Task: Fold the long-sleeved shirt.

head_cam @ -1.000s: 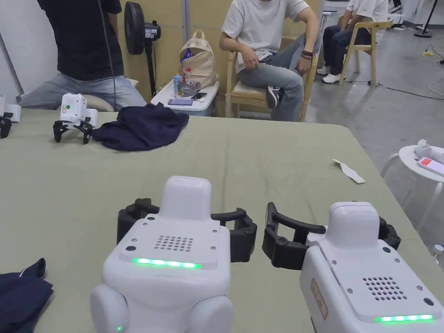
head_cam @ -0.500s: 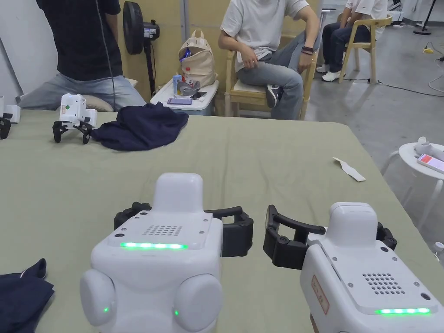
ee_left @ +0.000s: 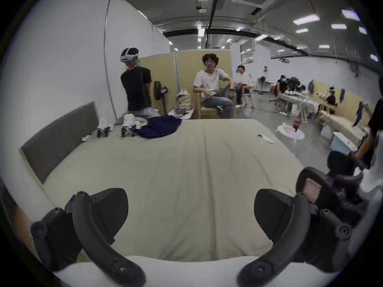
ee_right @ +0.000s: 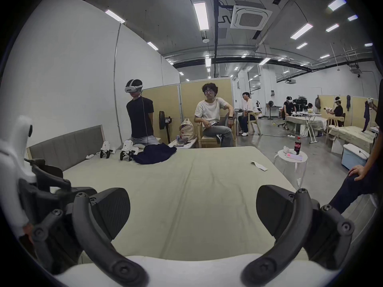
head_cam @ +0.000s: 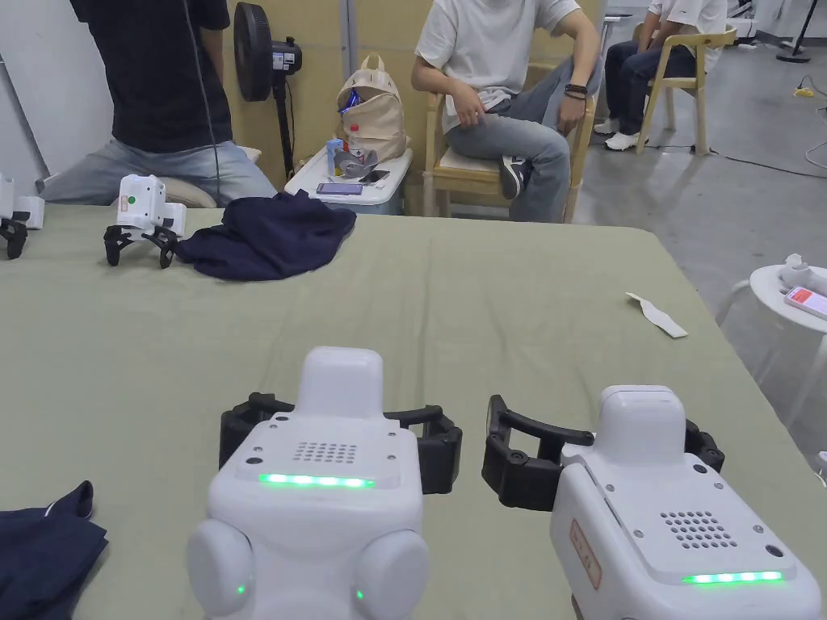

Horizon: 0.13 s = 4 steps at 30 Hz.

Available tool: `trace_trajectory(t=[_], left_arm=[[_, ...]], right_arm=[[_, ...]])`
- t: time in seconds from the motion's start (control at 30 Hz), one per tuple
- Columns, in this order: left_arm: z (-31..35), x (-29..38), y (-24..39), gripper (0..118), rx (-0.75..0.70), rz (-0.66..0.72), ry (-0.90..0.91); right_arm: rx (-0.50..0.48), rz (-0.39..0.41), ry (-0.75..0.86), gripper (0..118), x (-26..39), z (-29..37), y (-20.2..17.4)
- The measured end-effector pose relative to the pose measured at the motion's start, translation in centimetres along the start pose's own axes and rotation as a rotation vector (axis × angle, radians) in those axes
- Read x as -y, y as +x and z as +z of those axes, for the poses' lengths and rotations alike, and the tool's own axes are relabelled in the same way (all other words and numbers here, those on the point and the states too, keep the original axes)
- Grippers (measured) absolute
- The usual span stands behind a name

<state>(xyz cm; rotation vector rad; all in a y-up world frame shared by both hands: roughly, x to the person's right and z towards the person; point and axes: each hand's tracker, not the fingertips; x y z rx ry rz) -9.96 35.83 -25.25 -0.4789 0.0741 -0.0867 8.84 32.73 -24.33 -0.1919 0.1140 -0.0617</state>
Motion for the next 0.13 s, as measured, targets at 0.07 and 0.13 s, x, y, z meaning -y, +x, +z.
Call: trace_trajectory(t=[0.07,0.13], left_arm=[[0.36,0.57,-0.58,118,0.062,0.067,0.004],[0.18,0.44,-1.06,118,0.153,0.144,-0.048]], right_arm=[[0.003,0.009,-0.002,118,0.08,-0.03,-0.25],[-0.001,0.011,-0.005,118,0.21,-0.12,-0.27]])
